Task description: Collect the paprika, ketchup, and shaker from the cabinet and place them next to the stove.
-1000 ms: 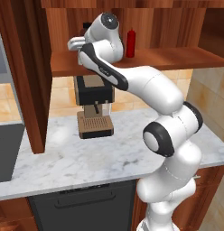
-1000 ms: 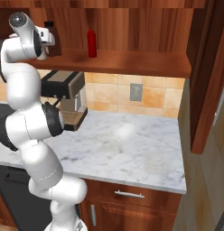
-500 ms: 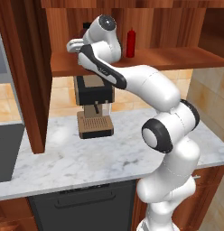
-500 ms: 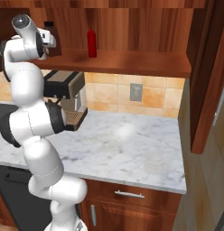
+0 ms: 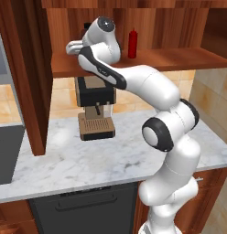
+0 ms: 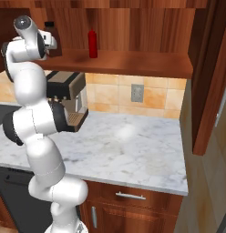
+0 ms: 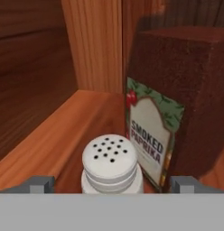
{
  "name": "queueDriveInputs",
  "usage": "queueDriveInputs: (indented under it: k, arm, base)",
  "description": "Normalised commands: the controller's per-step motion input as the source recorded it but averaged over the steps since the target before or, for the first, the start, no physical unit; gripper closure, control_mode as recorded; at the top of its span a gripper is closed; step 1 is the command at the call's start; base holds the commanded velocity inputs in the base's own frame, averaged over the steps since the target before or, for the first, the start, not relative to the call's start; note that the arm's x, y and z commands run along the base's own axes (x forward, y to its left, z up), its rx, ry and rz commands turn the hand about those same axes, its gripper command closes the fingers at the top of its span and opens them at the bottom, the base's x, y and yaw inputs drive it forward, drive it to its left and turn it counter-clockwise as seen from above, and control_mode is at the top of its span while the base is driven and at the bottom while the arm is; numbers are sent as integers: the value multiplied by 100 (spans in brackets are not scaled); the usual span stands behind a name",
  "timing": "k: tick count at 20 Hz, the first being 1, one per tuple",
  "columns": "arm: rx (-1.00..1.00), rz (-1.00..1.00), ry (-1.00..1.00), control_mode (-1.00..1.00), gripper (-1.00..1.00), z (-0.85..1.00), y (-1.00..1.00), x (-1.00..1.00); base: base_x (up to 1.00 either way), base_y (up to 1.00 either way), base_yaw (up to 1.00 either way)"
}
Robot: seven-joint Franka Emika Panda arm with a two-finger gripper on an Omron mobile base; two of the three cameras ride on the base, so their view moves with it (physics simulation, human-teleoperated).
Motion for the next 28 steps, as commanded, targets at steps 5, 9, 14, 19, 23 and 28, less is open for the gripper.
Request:
queueDriveInputs:
  k: [5,9,14,19,23,28]
  arm:
    - [0,0,2,-100,100,-5,6,12]
    - [0,0,0,-100,100,-2,1,7]
    - [0,0,2,-100,100,0,1,6]
    - [0,0,0,-100,100,0,0,0]
    - [0,0,0,-100,100,0,0,0]
    - [0,0,0,-100,100,0,-2,-4]
  base:
    - [0,0,0]
    - [0,0,0]
    - [0,0,0]
    - [0,0,0]
    - [0,0,0]
    - [0,0,0]
